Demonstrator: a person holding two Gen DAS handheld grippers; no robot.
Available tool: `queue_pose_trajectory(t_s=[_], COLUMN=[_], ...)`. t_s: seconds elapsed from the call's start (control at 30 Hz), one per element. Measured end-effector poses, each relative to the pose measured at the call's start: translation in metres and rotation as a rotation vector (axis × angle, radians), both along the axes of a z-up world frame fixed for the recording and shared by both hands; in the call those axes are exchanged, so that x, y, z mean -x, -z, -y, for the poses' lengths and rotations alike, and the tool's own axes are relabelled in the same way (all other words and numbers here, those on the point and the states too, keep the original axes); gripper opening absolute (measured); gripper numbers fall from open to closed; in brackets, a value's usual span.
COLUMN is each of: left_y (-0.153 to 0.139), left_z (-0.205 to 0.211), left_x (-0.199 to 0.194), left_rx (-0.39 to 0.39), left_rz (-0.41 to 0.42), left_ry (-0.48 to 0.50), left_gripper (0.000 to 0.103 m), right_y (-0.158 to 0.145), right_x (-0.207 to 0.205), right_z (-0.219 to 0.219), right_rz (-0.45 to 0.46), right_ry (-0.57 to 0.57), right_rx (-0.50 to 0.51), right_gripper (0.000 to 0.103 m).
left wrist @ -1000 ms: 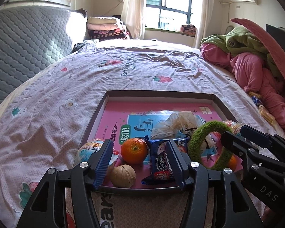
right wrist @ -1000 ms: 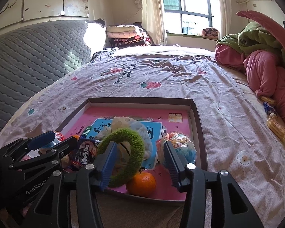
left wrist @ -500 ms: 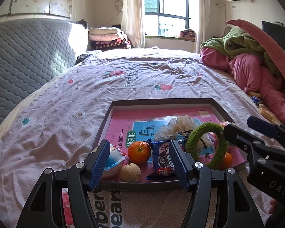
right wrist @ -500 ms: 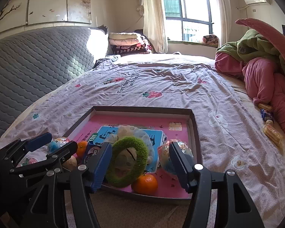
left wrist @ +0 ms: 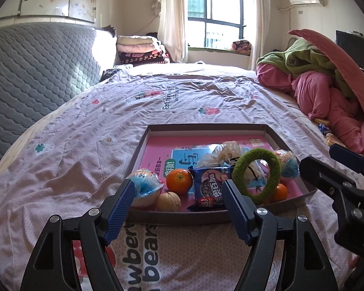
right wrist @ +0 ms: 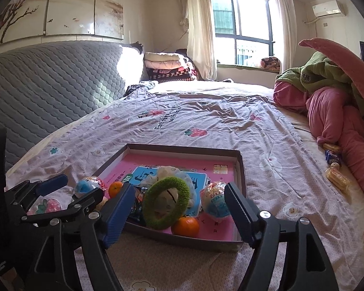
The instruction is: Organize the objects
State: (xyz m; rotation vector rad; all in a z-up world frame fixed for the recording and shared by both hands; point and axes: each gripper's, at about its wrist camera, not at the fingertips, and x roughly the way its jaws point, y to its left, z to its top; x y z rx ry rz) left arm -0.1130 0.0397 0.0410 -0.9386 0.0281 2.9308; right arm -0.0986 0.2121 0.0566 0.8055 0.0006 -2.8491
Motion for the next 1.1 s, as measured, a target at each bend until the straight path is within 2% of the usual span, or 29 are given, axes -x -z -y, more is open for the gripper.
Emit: queue_pose_trajectory(t_s=[0.3,0.4,0.8,1.1], left_y=[0.004,0.006,0.020,0.027], left_z=[-0.005,-0.004,0.006,0.015], left_x=[-0.024,-0.030,-0.053,-0.062], left_rx=[-0.004,-0.011,0.019,-0.001], left_rz=[0.009,0.008,0.018,0.042], left_ry=[-0.014,-0.027,-0.082,-0.091], left_gripper=[0.078,0.078,0.078,0.078], right_y=[0.006,0.007,0.027,0.044], right_x=[-0.029,-0.036,-0.056,-0.063], right_z=[0.005,0.000,0.001,0.005], right_rz=[-0.010,-0.008,0.031,0.058], right_ry=[-0.007,0.000,0.015,0.034], right_rx=[-0.020,0.006,0.022,0.013], right_gripper=[0.082,0.085,0.086,0.086])
